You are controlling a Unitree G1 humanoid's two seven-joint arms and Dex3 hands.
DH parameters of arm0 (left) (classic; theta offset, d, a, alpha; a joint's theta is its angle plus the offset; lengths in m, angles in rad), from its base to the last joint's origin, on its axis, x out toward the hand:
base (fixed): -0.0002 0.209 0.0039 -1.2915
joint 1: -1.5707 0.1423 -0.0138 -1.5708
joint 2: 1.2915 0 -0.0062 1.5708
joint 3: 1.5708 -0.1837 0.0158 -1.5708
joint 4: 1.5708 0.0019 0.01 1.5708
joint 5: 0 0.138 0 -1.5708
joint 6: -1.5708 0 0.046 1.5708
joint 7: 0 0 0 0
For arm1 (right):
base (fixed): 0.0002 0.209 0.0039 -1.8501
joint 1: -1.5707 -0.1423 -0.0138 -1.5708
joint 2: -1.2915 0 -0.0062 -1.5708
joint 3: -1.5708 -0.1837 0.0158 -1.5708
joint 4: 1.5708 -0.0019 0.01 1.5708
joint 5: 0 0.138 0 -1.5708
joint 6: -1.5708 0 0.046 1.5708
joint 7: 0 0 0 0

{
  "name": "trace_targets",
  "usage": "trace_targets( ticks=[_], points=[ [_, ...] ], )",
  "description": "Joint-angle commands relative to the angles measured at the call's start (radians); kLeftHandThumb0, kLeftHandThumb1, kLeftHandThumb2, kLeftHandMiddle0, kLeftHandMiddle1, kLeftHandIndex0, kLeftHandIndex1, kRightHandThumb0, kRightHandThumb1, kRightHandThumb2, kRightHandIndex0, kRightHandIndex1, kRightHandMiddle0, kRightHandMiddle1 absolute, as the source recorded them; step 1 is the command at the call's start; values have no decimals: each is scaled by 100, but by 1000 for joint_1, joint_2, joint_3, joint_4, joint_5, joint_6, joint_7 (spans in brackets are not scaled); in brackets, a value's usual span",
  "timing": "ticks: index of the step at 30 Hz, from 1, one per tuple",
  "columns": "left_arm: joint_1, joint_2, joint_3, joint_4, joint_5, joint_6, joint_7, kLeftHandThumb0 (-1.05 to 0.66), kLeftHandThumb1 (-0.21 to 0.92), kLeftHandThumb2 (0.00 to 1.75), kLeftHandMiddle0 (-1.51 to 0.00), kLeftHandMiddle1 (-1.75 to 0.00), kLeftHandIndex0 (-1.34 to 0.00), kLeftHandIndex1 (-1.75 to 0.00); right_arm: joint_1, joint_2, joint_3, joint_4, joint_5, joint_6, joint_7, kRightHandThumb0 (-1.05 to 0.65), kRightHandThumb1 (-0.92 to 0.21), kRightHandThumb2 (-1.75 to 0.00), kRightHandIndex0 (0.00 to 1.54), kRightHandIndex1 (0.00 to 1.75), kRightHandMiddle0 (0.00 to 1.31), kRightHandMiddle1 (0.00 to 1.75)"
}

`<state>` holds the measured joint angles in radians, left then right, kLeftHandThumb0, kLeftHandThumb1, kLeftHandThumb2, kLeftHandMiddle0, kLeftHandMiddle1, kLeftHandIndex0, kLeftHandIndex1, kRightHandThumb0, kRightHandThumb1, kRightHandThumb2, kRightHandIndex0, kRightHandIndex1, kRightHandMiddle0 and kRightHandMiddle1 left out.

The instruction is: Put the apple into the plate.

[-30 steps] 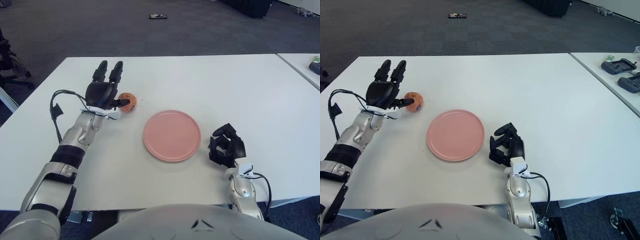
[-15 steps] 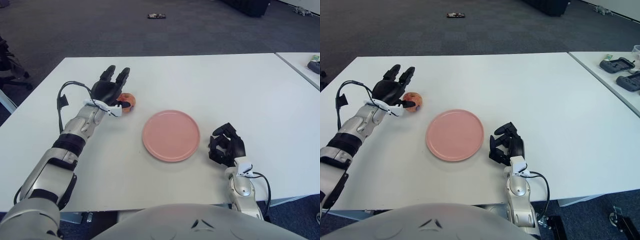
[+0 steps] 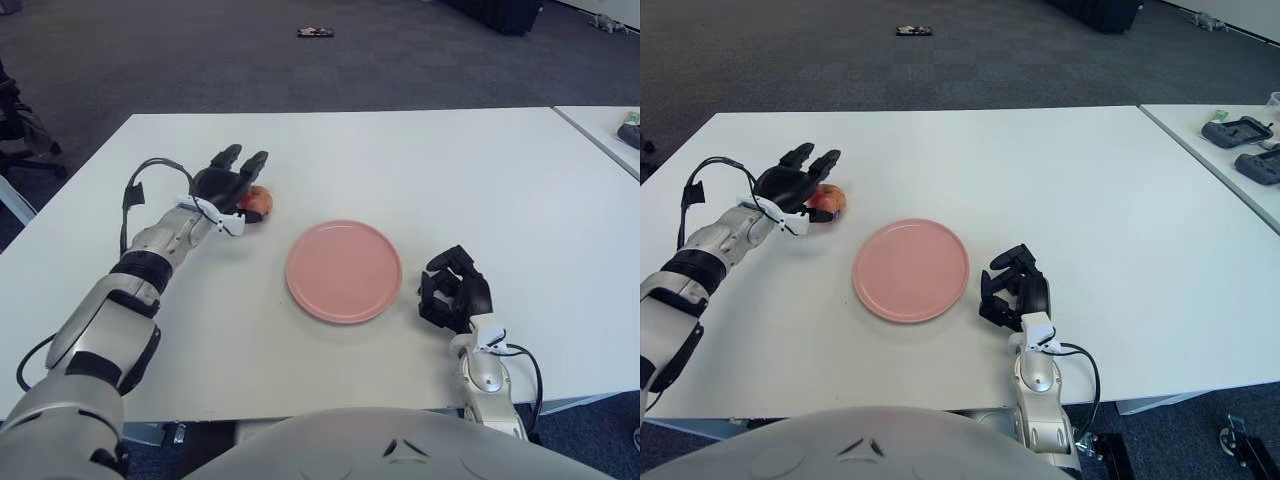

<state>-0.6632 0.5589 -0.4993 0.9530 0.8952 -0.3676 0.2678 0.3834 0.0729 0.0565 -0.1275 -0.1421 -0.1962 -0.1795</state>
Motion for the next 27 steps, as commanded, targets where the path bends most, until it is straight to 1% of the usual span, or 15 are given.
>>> trace_targets(
  ticks=[1, 11, 17, 27],
  points=[
    [-50, -10, -24, 42, 6, 13, -31, -105, 92, 37, 0, 0, 0, 0, -10, 0, -6, 2, -2, -12, -5, -42, -49, -111, 76, 154, 47, 175],
    [-104, -56, -64, 146, -3, 43, -69, -105, 92, 38, 0, 0, 0, 0, -8, -5, -9, 3, 8, -25, 4, -42, -49, -111, 76, 155, 47, 175],
    [-134, -98, -80, 232, -17, 61, -95, -105, 92, 39, 0, 0, 0, 0, -4, -5, -13, -1, 9, -24, 4, -43, -48, -111, 76, 157, 48, 175],
    [-151, -127, -92, 288, -39, 70, -118, -105, 92, 40, 0, 0, 0, 0, 2, -9, -13, -3, 4, -33, 5, -43, -48, -112, 74, 157, 48, 175]
  ],
)
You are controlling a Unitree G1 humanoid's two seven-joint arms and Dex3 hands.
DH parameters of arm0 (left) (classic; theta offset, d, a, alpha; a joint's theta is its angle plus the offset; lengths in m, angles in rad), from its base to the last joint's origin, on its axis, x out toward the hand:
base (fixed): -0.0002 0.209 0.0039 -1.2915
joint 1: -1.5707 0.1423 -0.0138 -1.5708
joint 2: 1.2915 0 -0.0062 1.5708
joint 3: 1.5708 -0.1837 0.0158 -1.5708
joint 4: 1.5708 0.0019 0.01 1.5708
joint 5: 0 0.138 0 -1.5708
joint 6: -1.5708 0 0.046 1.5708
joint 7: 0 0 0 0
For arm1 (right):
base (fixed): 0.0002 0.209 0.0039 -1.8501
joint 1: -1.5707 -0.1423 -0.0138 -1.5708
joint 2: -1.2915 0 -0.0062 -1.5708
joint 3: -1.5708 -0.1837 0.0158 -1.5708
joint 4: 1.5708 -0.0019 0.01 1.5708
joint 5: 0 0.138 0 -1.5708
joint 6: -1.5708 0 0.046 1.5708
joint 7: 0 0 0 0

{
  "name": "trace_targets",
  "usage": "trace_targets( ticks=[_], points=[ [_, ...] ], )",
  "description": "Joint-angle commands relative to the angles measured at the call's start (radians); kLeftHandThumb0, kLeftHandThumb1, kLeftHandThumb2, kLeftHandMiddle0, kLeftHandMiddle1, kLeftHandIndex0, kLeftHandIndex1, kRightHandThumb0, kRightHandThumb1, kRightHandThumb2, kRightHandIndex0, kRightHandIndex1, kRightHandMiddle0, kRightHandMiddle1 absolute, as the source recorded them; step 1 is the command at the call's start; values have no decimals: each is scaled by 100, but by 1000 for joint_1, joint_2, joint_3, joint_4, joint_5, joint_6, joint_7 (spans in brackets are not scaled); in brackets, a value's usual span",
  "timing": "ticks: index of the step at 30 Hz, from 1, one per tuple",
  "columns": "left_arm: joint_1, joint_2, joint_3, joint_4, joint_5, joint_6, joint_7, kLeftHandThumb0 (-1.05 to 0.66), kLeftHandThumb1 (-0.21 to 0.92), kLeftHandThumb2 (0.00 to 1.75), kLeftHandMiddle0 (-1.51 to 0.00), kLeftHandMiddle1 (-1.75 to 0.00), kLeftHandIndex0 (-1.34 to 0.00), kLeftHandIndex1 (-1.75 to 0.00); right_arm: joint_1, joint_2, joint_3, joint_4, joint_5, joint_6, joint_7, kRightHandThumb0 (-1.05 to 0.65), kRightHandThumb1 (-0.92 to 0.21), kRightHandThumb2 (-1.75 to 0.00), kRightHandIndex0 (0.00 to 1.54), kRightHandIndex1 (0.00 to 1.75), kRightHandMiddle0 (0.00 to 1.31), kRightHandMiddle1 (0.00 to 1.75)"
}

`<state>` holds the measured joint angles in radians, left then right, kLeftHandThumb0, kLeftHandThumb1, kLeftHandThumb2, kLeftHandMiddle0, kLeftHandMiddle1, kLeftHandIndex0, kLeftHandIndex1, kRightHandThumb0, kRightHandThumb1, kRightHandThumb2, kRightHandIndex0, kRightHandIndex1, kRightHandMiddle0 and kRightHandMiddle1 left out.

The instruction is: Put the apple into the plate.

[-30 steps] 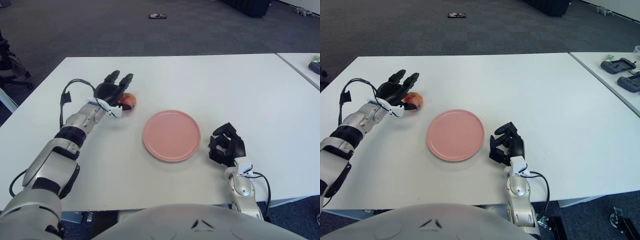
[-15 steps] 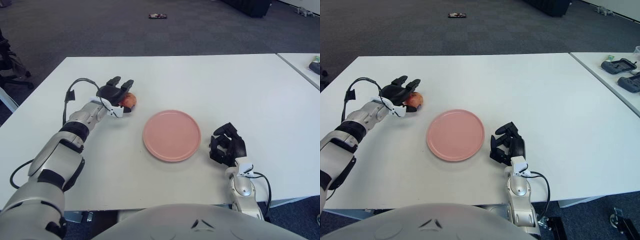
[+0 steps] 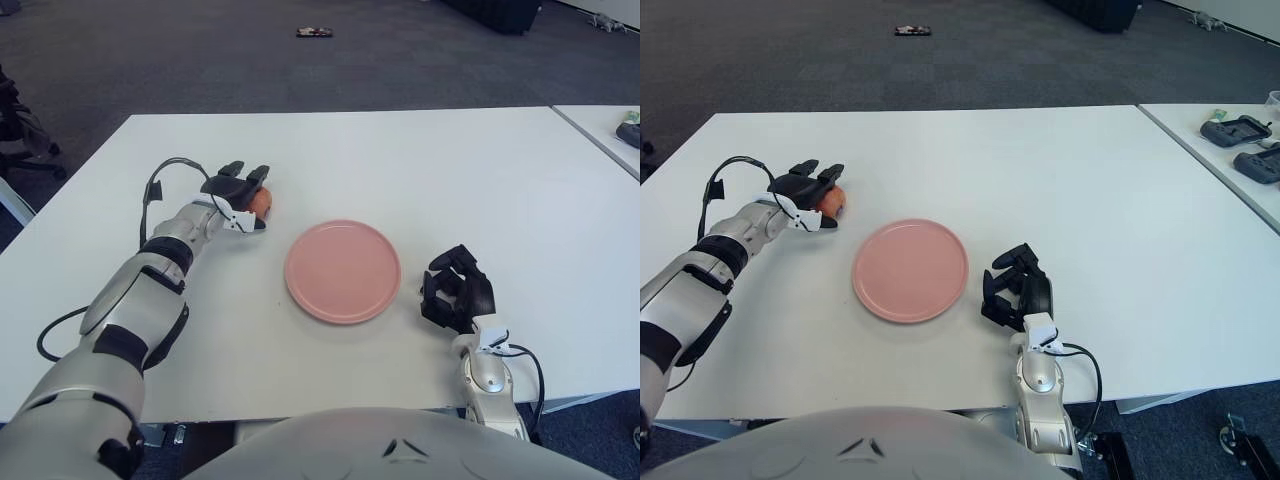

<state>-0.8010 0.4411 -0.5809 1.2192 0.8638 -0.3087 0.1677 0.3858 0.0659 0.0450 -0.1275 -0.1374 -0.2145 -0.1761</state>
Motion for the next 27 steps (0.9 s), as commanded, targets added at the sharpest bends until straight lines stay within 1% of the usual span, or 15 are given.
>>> trace_targets(
  ticks=[1, 8, 16, 27],
  points=[
    [-14, -10, -11, 24, -8, 11, -18, -105, 92, 40, 0, 0, 0, 0, 0, -2, -2, -3, -1, -14, 1, -43, -48, -112, 74, 157, 48, 175],
    [-18, -31, -23, 49, -16, 31, -11, -105, 92, 39, 0, 0, 0, 0, 4, 0, -3, -8, -4, -12, -2, -43, -48, -112, 74, 156, 48, 175],
    [-16, -48, -37, 73, -21, 35, -20, -105, 92, 38, 0, 0, 0, 0, 6, -2, -5, -9, -2, -17, 0, -43, -48, -112, 75, 155, 48, 175],
    [-12, -67, -93, 101, -2, 33, -41, -103, 92, 37, 0, 0, 0, 0, 7, -2, -6, -3, 2, -31, 1, -43, -49, -111, 75, 153, 48, 175]
  ],
)
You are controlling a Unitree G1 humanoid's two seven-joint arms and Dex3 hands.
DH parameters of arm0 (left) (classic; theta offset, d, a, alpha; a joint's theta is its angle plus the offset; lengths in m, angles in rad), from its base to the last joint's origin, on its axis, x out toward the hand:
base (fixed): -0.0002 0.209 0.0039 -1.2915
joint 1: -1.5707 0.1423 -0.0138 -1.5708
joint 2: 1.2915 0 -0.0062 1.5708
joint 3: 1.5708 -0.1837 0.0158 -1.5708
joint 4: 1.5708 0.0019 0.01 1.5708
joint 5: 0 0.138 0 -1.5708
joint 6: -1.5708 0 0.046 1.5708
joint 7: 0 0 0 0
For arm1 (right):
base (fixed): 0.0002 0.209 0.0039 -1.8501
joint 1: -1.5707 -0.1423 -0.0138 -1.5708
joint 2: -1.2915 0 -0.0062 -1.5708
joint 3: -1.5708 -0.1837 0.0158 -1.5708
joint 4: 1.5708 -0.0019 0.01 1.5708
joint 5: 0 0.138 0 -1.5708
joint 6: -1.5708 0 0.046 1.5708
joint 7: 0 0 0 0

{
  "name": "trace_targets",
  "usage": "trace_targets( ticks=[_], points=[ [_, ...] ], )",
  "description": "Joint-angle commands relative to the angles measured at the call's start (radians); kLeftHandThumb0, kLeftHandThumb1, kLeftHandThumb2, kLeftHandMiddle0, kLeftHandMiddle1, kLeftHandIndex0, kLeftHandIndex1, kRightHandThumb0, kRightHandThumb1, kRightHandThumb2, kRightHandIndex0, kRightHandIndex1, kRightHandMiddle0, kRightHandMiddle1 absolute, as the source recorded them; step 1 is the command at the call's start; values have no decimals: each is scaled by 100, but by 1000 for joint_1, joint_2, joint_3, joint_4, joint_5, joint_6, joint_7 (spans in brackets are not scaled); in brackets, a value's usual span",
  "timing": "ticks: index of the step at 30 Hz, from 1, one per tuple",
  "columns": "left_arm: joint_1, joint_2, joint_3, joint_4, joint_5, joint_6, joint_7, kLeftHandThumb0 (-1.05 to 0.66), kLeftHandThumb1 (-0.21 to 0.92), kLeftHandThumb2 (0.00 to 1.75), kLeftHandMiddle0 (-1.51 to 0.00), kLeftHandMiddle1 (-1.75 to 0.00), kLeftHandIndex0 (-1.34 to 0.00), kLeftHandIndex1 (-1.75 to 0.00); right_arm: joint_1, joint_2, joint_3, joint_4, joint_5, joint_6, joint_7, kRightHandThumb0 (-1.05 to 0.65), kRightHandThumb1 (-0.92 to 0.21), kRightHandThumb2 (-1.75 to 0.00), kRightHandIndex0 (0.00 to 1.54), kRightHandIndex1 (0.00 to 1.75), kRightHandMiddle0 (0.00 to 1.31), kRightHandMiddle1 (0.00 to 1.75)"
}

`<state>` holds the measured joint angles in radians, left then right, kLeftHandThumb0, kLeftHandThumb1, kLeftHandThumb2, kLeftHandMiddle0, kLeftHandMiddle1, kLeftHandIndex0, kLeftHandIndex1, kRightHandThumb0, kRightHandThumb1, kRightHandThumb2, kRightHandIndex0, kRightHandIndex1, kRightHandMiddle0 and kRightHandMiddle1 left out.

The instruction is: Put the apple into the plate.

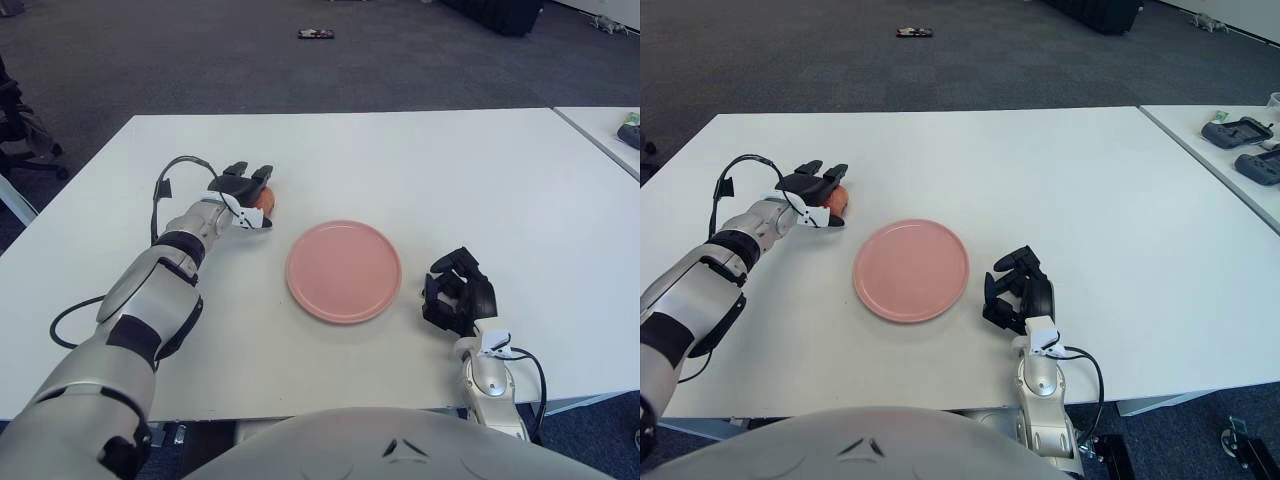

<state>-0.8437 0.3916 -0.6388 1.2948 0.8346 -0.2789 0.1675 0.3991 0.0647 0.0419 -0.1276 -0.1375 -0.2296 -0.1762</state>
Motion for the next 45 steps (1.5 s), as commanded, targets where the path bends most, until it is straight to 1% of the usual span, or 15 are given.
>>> trace_targets(
  ticks=[1, 13, 18, 20, 23, 25, 26, 28, 29, 32, 35, 37, 38, 43, 45],
  points=[
    [32, -18, -41, 26, 30, 3, -43, -103, 92, 37, 0, 0, 0, 0, -6, -1, -3, -2, 2, -16, 0, -43, -49, -111, 75, 154, 48, 175],
    [38, -24, -77, 29, 24, 0, -77, -104, 92, 43, 0, 0, -1, -1, -8, -3, -8, -1, 3, -18, 1, -43, -48, -113, 76, 156, 48, 175],
    [38, -24, -76, 30, 16, 0, -90, -101, 92, 41, 0, 0, 0, -10, -8, -5, -9, -2, 3, -16, 4, -43, -47, -113, 76, 155, 48, 175],
    [40, -23, -71, 29, 9, -1, -91, -96, 88, 42, -1, -2, 0, -14, -8, -6, -10, -2, 3, -14, 6, -43, -47, -113, 76, 155, 48, 175],
    [43, -24, -64, 30, 0, 3, -81, -87, 73, 58, 0, -19, 0, -20, -10, -6, -11, -1, 3, -13, 6, -43, -48, -113, 76, 154, 48, 175],
    [44, -24, -60, 31, -3, 6, -74, -77, 59, 74, 0, -38, 0, -25, -11, -6, -11, 0, 3, -12, 6, -43, -48, -113, 76, 154, 48, 175],
    [46, -25, -58, 31, -6, 9, -65, -76, 57, 76, 0, -41, 0, -26, -11, -6, -12, 0, 3, -12, 6, -43, -48, -112, 76, 154, 48, 175],
    [49, -27, -54, 31, -11, 13, -50, -66, 45, 89, 0, -61, 0, -34, -12, -5, -12, 0, 4, -11, 6, -43, -48, -113, 77, 154, 48, 175],
    [51, -27, -52, 30, -12, 14, -39, -64, 43, 92, 0, -64, 0, -36, -13, -5, -13, 1, 5, -11, 6, -43, -48, -113, 77, 154, 48, 175],
    [56, -28, -50, 29, -15, 14, -15, -50, 30, 108, 0, -90, 0, -54, -14, -5, -14, 2, 7, -14, 7, -43, -47, -113, 77, 154, 49, 175],
    [58, -29, -49, 29, -17, 12, 1, -45, 26, 114, 0, -101, 0, -63, -16, -7, -15, 5, 8, -19, 9, -43, -47, -113, 77, 154, 49, 175],
    [60, -29, -49, 29, -18, 11, 10, -40, 22, 120, 0, -113, 0, -78, -18, -7, -17, 8, 7, -21, 10, -43, -47, -113, 77, 154, 49, 175],
    [61, -29, -49, 29, -18, 11, 17, -39, 22, 121, 0, -115, 0, -80, -20, -8, -17, 10, 6, -21, 9, -43, -47, -113, 77, 154, 49, 175],
    [65, -31, -52, 29, -17, 25, 35, -28, 16, 135, -3, -144, 0, -128, -24, -9, -18, 13, 1, -20, 7, -43, -47, -113, 76, 153, 49, 175],
    [68, -32, -53, 31, -17, 35, 37, 5, 34, 120, -23, -159, 0, -151, -24, -9, -17, 14, 1, -22, 8, -43, -47, -113, 76, 153, 48, 175]
  ],
)
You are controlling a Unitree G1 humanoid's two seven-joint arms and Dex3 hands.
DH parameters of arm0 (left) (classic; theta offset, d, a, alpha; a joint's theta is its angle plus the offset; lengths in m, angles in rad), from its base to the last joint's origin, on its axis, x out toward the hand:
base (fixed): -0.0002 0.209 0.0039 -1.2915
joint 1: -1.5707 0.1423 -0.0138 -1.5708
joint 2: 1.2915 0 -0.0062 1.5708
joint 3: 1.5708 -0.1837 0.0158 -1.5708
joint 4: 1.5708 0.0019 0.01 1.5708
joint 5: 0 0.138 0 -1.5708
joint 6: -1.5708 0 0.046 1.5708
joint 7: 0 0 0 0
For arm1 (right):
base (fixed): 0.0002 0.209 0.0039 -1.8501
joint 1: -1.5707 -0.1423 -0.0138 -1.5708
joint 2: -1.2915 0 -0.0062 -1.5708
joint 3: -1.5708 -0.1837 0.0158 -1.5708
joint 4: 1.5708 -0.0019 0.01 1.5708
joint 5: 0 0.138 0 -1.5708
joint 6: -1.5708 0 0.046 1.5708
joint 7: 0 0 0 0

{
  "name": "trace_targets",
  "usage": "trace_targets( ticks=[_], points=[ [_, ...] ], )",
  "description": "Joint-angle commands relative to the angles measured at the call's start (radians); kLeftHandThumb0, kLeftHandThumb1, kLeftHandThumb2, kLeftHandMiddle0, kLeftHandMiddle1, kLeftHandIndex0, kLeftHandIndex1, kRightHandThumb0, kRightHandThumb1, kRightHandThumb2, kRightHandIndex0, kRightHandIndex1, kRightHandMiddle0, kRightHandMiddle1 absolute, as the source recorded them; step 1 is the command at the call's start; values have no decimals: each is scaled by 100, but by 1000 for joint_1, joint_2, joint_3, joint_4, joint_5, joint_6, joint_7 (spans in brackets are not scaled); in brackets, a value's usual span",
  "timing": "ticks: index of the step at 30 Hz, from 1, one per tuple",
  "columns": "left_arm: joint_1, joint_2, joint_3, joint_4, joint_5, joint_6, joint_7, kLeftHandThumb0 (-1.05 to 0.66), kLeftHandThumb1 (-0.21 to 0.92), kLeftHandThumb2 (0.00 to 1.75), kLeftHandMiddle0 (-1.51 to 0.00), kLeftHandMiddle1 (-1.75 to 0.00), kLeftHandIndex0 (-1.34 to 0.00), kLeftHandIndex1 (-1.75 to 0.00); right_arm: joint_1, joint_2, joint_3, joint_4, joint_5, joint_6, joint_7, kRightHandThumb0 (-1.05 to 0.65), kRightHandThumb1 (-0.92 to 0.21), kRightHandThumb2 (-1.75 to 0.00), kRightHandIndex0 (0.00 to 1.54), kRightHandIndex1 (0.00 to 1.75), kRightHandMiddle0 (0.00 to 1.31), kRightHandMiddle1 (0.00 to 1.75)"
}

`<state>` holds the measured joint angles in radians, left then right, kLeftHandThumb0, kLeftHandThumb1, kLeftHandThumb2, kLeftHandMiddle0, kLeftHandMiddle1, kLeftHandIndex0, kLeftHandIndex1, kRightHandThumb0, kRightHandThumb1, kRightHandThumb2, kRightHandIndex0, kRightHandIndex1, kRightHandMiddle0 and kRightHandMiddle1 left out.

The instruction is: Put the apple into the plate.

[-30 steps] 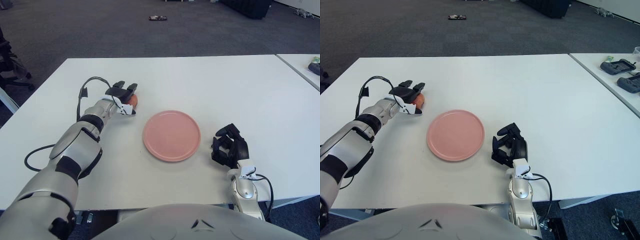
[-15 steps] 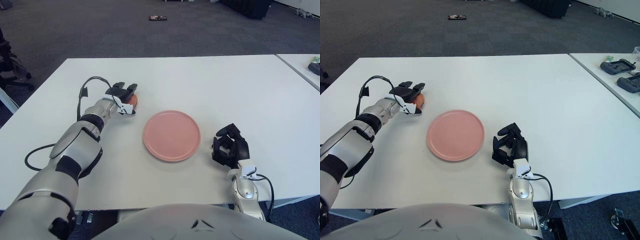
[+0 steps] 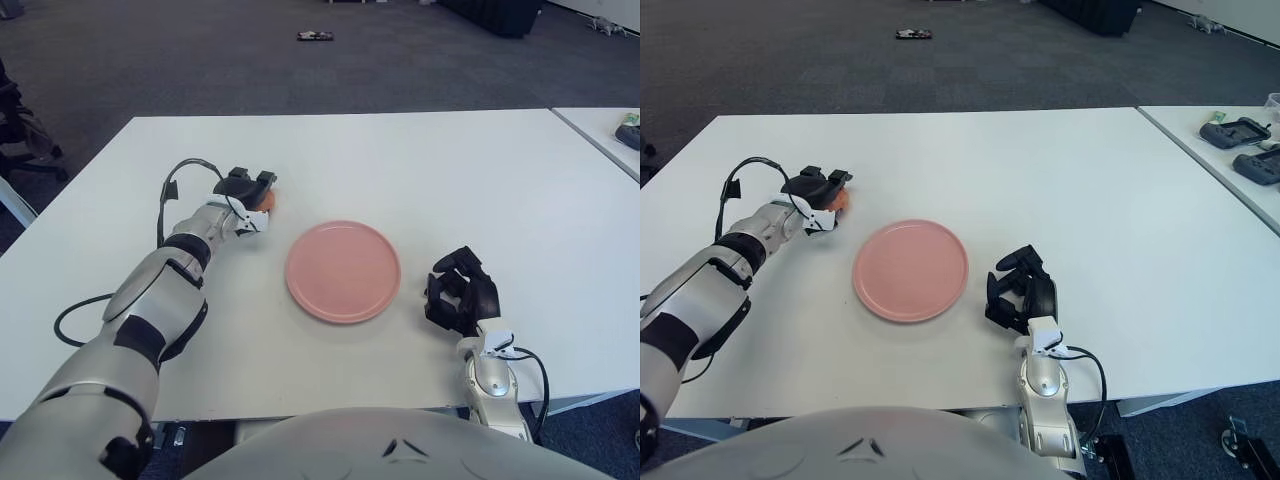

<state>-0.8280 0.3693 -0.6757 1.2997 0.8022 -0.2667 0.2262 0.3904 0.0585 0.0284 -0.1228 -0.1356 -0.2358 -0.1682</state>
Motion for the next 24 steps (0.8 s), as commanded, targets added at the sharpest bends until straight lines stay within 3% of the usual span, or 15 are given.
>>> trace_targets(
  ticks=[1, 3, 6, 10, 16, 24],
  points=[
    [53, -11, -16, 27, 16, 27, -21, 18, 37, 119, -33, -165, -1, -159, -17, -3, -4, 11, -1, -16, 0, -43, -48, -113, 76, 153, 48, 175],
    [63, -14, -16, 34, 16, 39, -14, 30, 39, 119, -42, -170, -3, -167, -19, -3, -3, 12, -1, -17, 0, -43, -48, -112, 76, 153, 48, 175],
    [92, -21, -15, 55, 16, 68, 10, 10, 38, 120, -60, -161, -22, -172, -20, -4, -3, 13, -2, -19, 0, -43, -48, -112, 76, 154, 48, 175],
    [90, -21, -3, 55, 4, 67, 23, 2, 24, 136, -76, -156, -41, -174, -22, -3, -4, 15, 0, -22, -1, -43, -48, -112, 77, 155, 48, 175],
    [92, -5, 22, 41, -21, 33, 33, 0, 8, 152, -88, -154, -54, -175, -23, -5, -6, 15, 5, -22, 3, -43, -48, -112, 77, 155, 48, 175],
    [95, -11, 46, 42, -38, 35, 28, 0, 1, 161, -92, -158, -59, -175, -25, -5, -8, 15, 6, -14, 5, -43, -47, -113, 78, 156, 49, 175]
  ],
)
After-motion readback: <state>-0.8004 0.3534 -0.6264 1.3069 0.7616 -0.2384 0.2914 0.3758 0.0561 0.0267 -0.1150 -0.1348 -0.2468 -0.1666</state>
